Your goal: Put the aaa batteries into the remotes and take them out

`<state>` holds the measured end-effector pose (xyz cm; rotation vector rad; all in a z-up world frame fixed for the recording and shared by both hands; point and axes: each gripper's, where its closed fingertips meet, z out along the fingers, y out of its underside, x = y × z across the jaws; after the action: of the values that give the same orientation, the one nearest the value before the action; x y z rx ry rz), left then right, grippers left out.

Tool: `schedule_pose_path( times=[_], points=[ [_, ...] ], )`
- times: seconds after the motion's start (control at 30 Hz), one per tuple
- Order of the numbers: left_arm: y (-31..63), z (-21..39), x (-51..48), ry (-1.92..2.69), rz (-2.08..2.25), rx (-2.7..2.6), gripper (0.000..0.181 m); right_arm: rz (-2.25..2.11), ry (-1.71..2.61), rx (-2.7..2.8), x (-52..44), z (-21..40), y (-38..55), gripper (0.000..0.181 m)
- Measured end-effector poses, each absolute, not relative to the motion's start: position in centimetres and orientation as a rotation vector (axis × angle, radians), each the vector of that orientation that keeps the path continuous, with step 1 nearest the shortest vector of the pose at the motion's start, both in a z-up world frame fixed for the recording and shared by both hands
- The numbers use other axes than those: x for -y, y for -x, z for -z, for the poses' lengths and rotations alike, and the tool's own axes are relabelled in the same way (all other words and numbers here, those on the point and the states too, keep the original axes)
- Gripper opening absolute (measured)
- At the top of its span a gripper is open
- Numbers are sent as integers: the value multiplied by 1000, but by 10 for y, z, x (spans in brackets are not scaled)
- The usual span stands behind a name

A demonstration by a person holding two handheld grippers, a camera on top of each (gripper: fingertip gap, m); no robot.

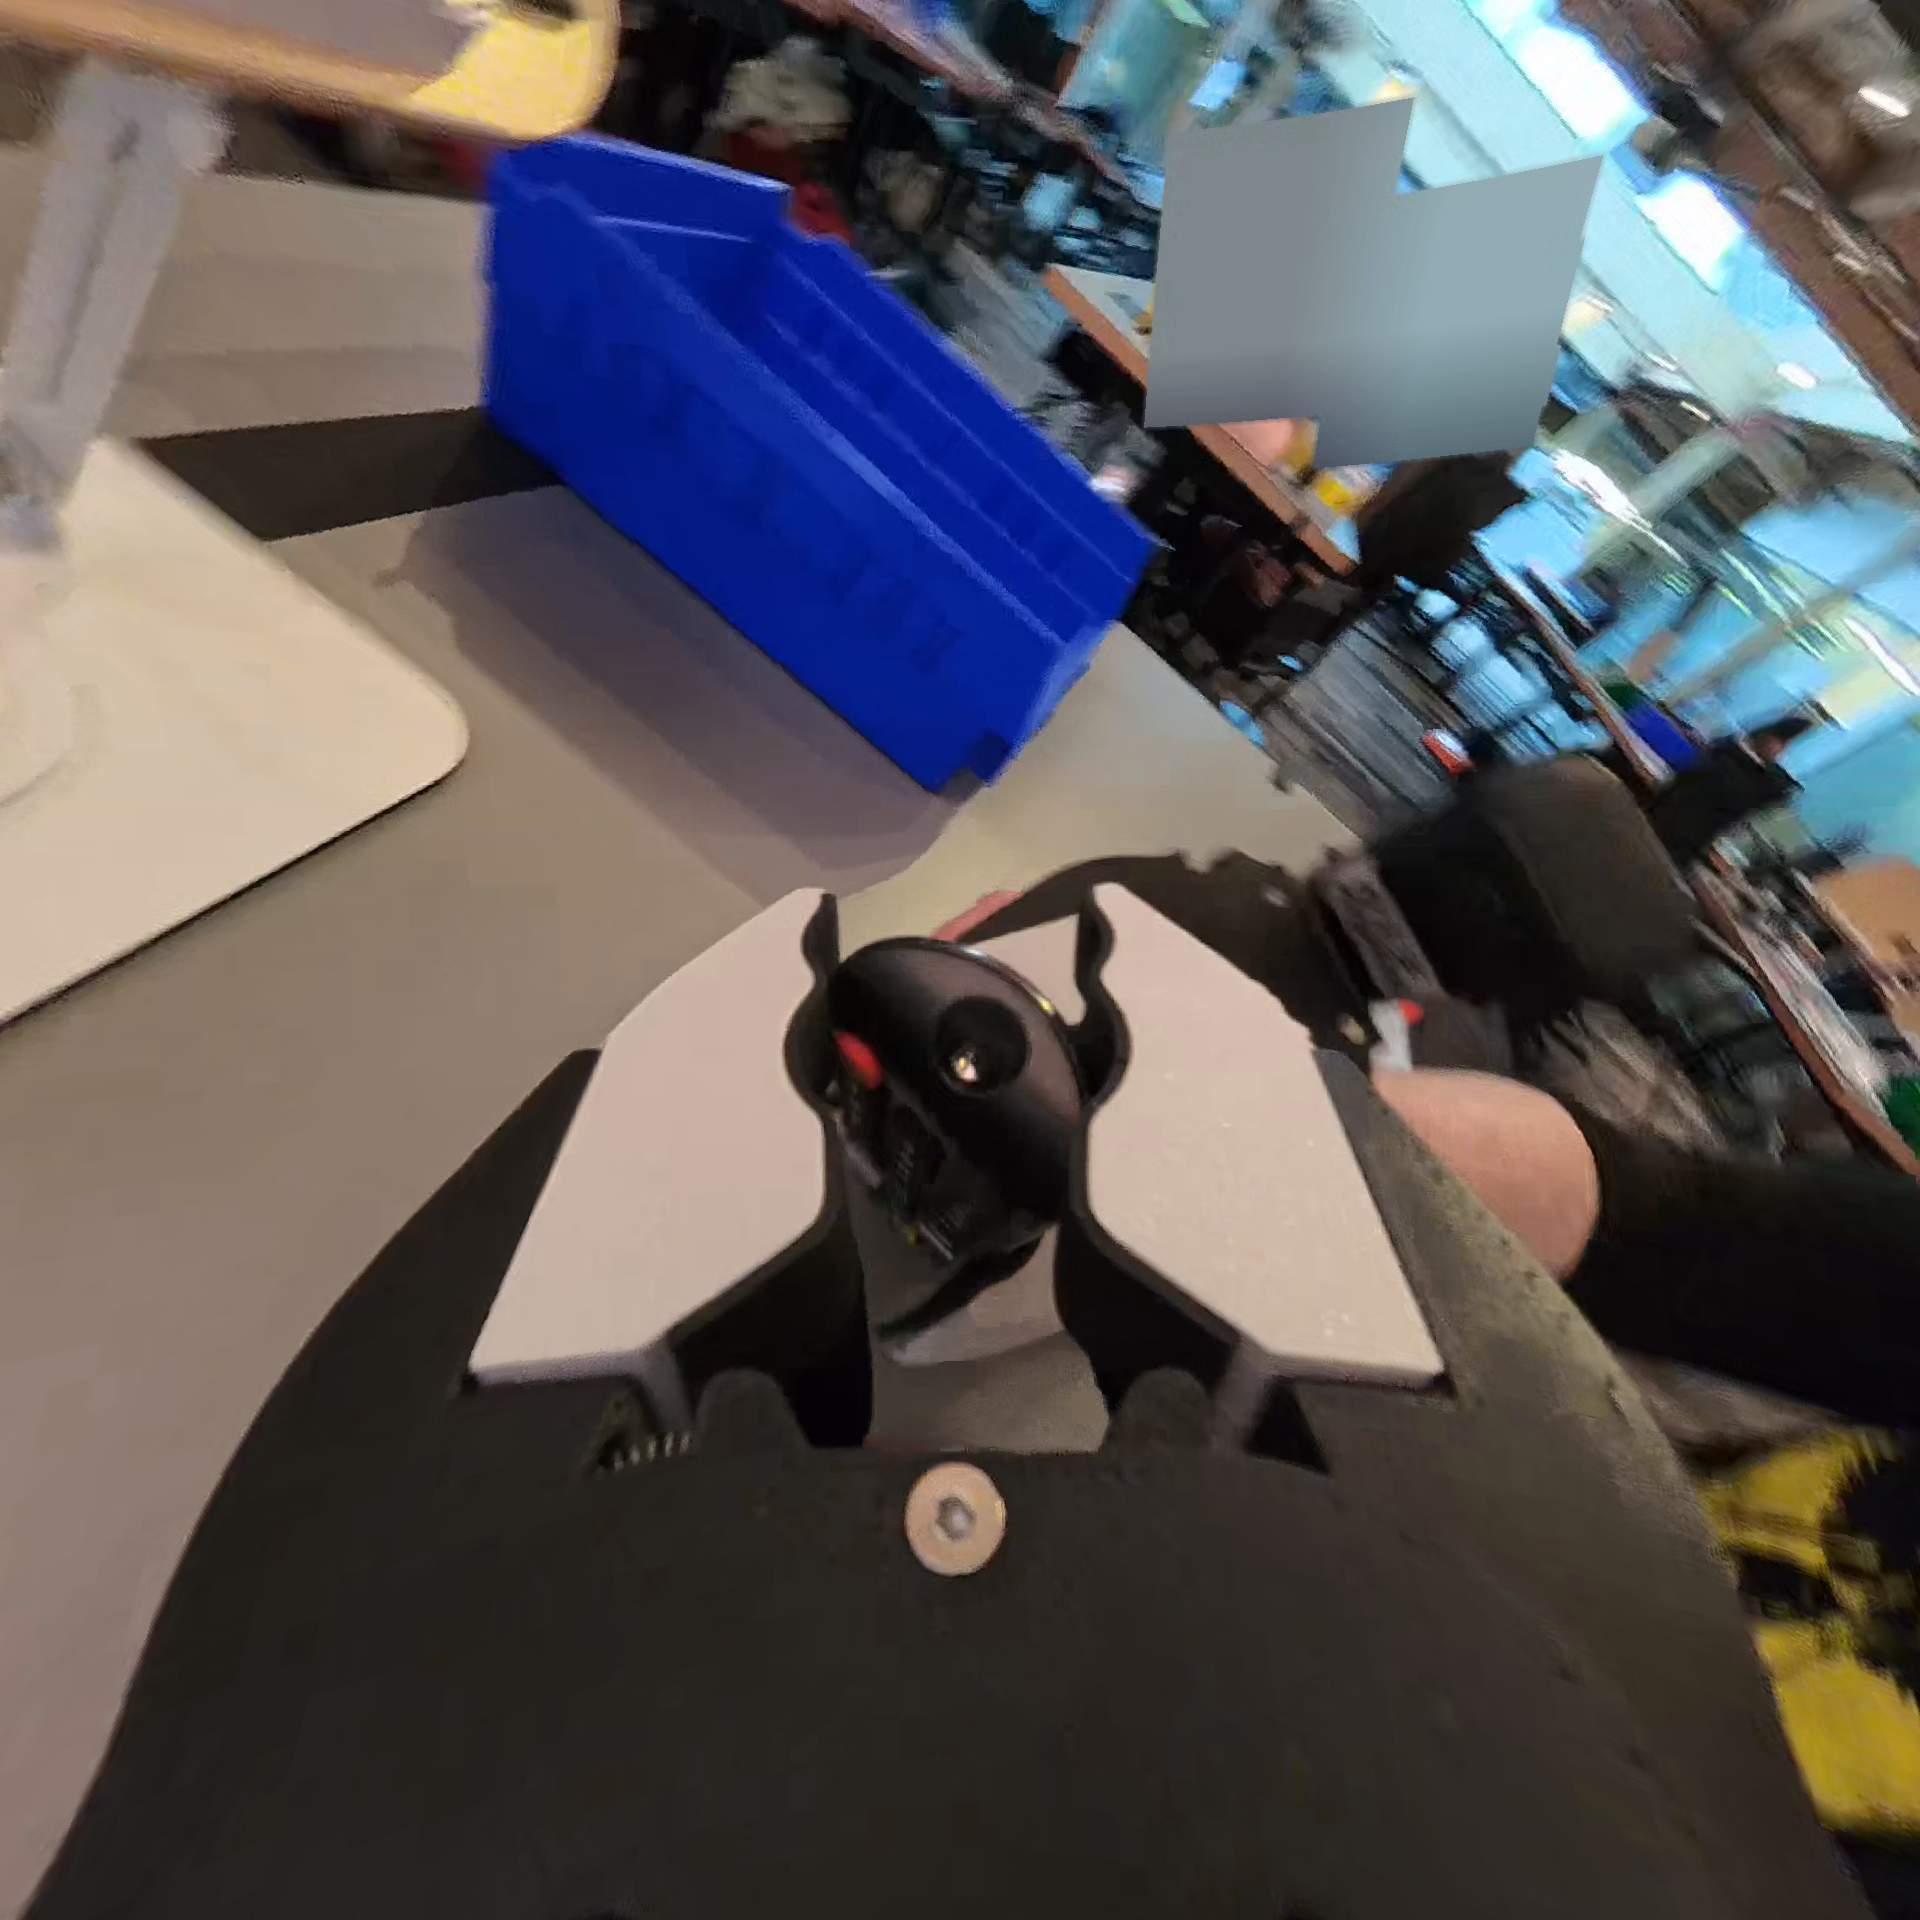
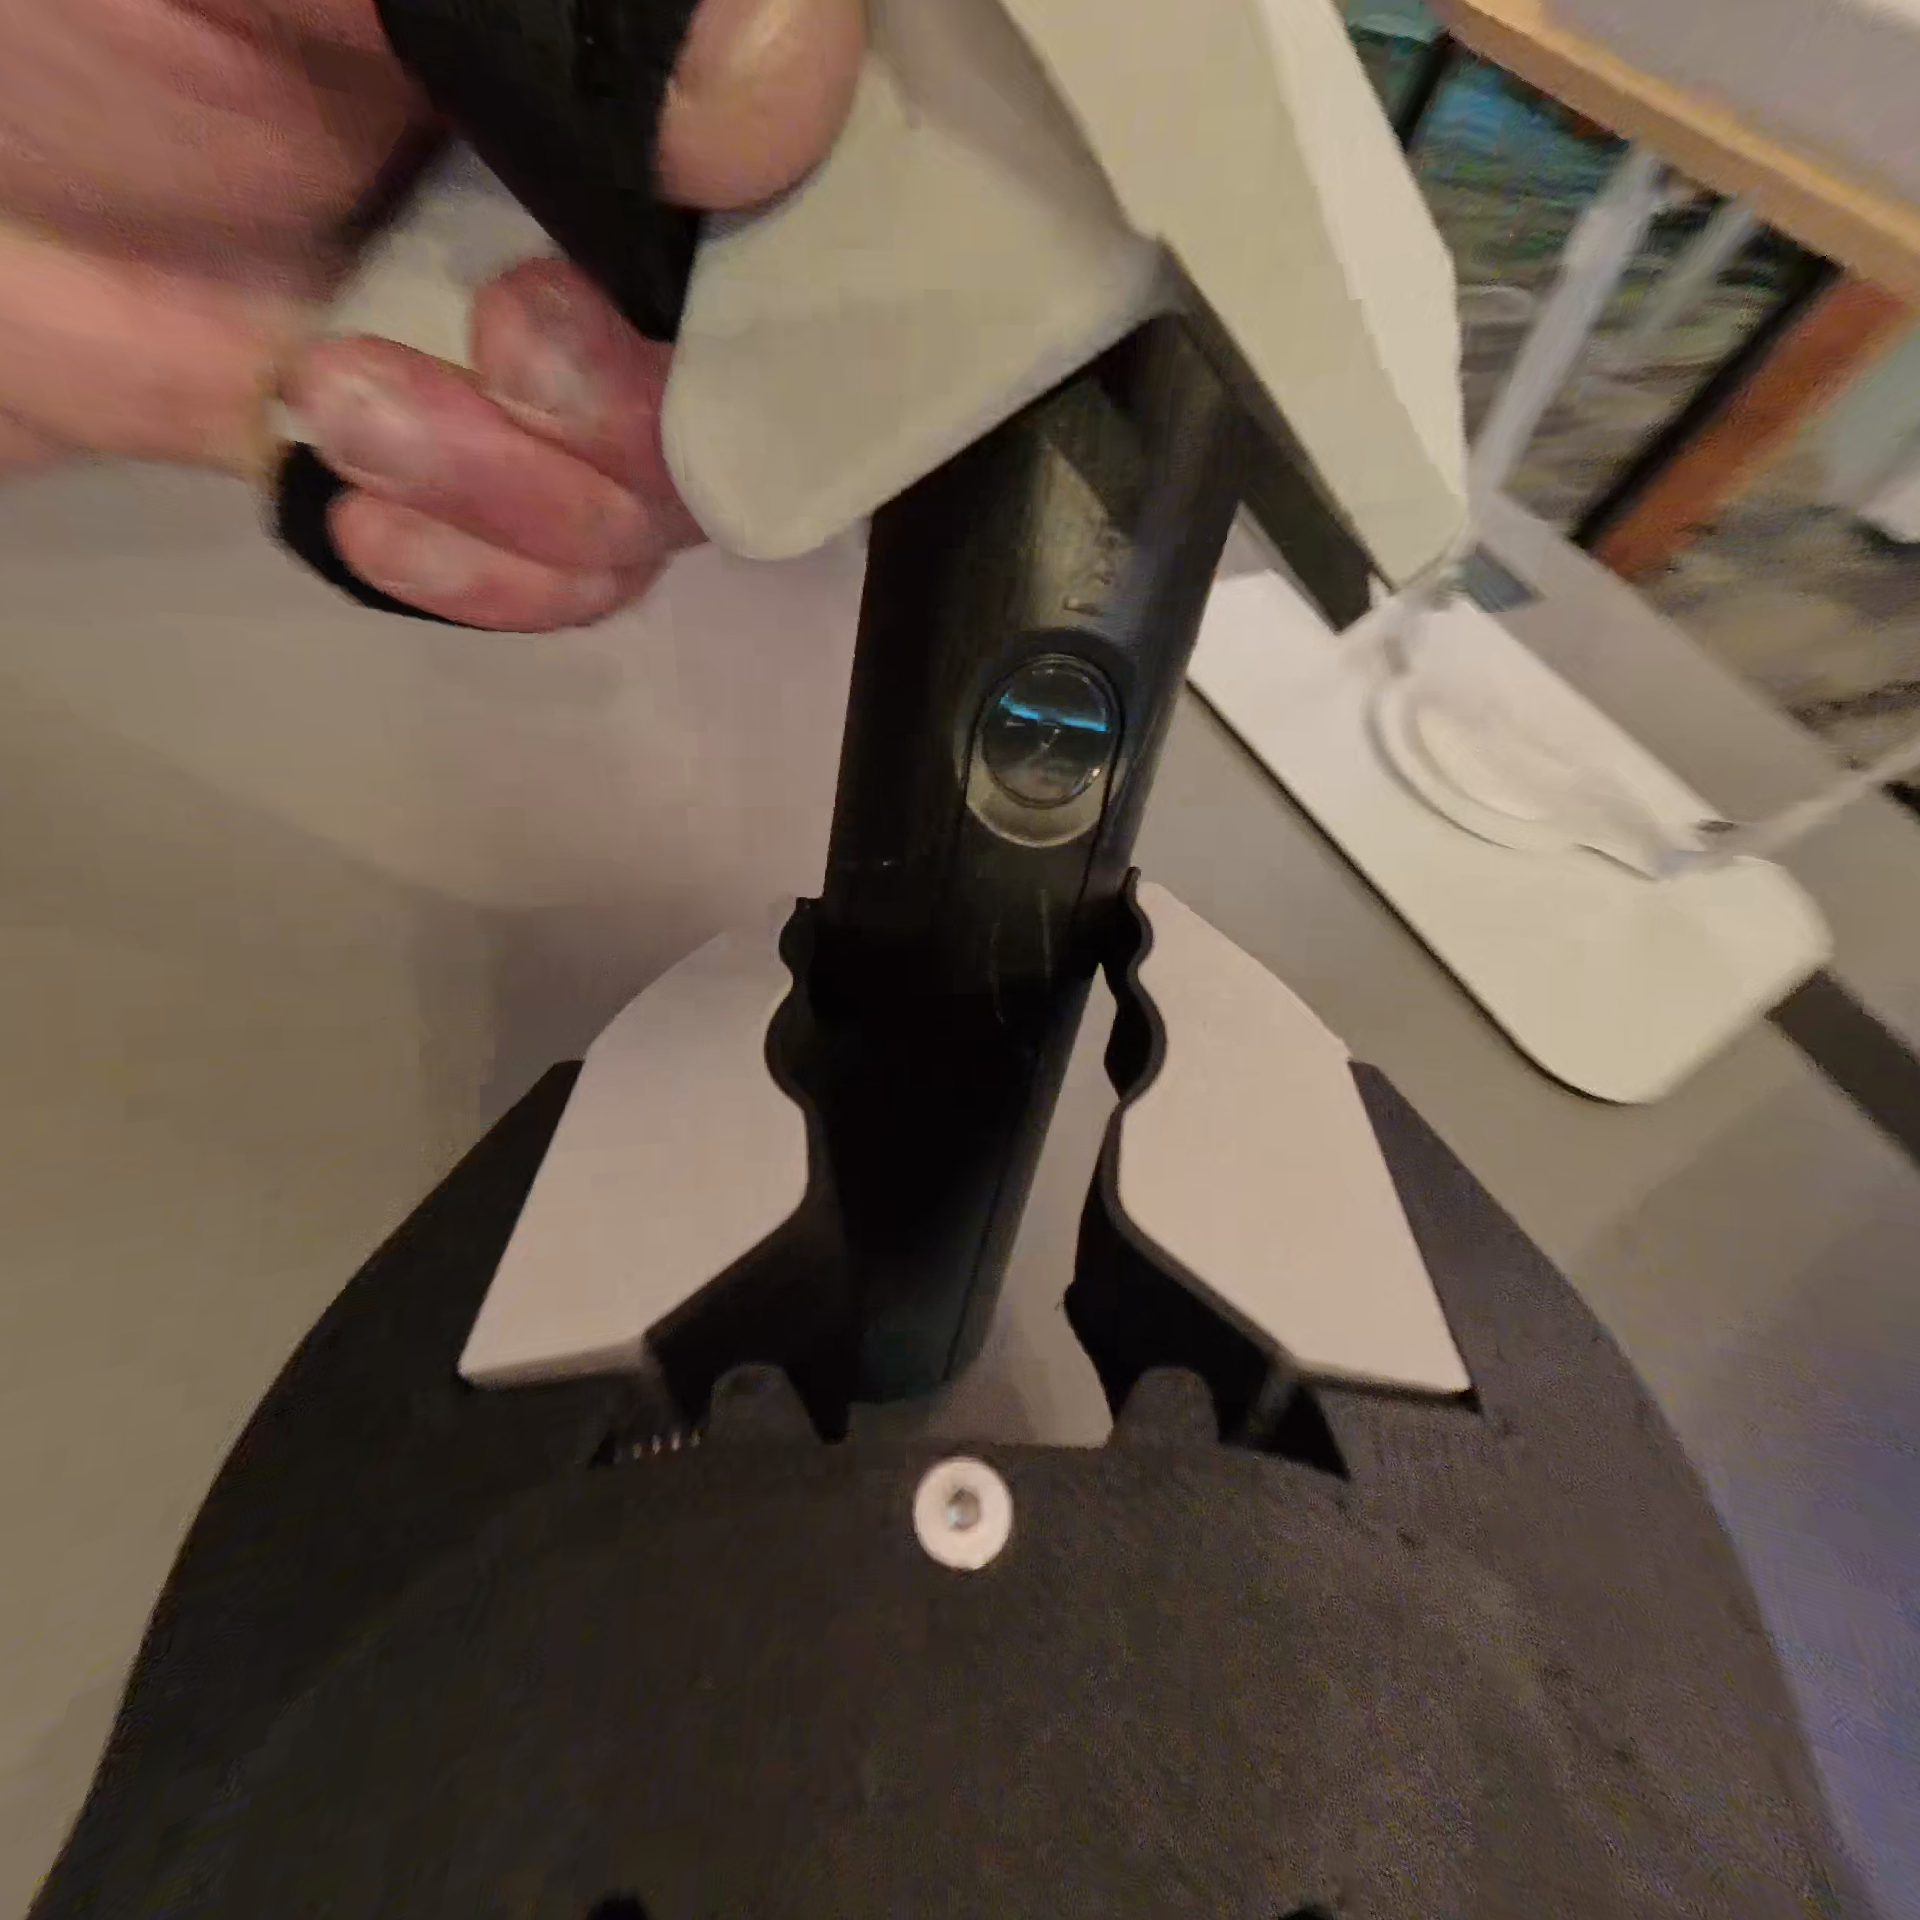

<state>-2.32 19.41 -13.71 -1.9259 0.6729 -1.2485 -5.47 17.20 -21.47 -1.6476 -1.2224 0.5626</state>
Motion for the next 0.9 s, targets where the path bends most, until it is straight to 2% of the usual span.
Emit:
schedule_pose_path(
  times=[0.1,0.2,0.33,0.37,0.43,0.47,0.57,0.6,0.67,0.7,0.9],
  points=[
    [17,125,-179,1753,1293,-872,56,-852,1610,1197,-160,202,59,52],
    [16,128,-177,1708,1297,-911,54,-1072,1571,1182,-151,195,60,53],
    [15,137,-179,1733,1212,-926,54,-1060,1557,1184,-154,194,61,57],
    [15,138,-182,1743,1193,-894,54,-1026,1536,1169,-157,191,60,66],
    [18,139,-187,1767,1196,-848,54,-845,1509,1156,-165,186,51,69],
    [21,140,-191,1777,1178,-810,54,-752,1493,1151,-169,182,46,68],
    [21,140,-194,1804,1173,-794,53,-550,1439,1237,-164,182,44,43],
    [20,140,-193,1805,1173,-795,54,-494,1426,1251,-163,183,47,42],
    [19,140,-192,1806,1170,-793,53,-375,1418,1281,-166,185,51,54],
    [19,139,-192,1802,1165,-796,53,-329,1391,1288,-167,183,52,45],
    [21,140,-196,1807,1170,-756,54,-98,1296,1349,-167,180,54,40]
  ],
)
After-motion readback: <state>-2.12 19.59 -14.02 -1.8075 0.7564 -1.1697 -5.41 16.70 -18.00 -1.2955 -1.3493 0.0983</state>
